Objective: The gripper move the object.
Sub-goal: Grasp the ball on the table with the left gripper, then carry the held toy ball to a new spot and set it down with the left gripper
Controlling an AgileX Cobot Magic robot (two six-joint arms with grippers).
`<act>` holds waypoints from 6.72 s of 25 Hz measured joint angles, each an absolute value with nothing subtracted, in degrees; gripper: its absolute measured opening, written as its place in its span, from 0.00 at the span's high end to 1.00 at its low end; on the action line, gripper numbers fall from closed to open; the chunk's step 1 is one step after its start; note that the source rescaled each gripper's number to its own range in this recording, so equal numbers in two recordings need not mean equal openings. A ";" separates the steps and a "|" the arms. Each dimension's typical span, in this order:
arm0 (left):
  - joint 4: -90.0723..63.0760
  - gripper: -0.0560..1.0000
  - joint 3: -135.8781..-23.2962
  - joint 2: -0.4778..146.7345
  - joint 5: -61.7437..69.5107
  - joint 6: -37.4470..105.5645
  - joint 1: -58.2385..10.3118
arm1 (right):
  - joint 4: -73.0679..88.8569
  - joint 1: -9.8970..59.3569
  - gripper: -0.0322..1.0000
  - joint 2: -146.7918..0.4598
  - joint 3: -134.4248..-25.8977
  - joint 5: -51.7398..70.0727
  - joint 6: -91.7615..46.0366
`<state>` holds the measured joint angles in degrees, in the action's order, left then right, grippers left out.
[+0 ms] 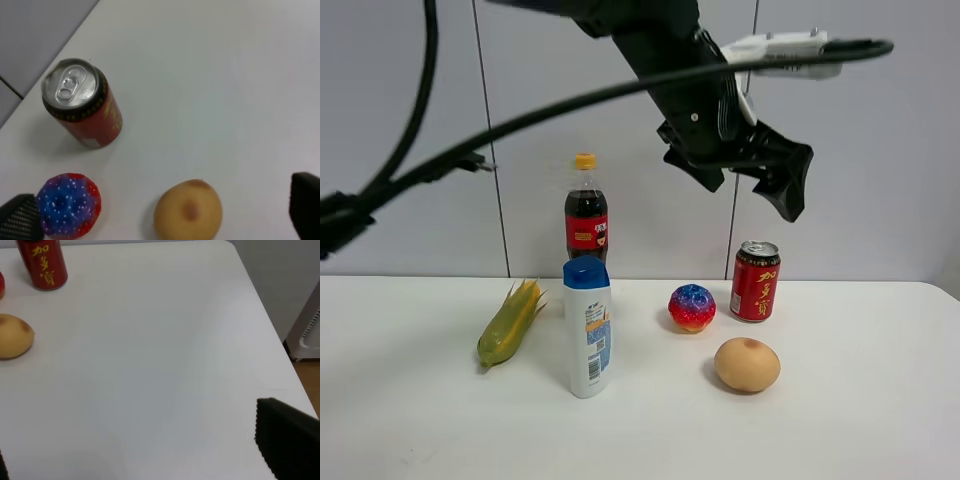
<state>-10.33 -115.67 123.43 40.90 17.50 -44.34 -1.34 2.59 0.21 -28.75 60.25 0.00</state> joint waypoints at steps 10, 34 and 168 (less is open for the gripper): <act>-3.49 0.00 -115.74 133.42 28.35 18.35 -44.27 | -1.34 2.59 0.00 0.21 -28.75 60.25 0.00; -3.54 0.00 -115.74 140.28 21.23 17.81 -37.12 | -1.34 2.59 0.00 0.21 -28.75 60.25 0.00; -11.75 0.88 -72.95 119.37 20.86 23.29 -4.53 | -1.34 2.59 0.00 0.21 -28.75 60.25 0.00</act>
<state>-11.75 -72.95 119.37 20.86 23.29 -4.53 -1.34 2.59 0.21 -28.75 60.25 0.00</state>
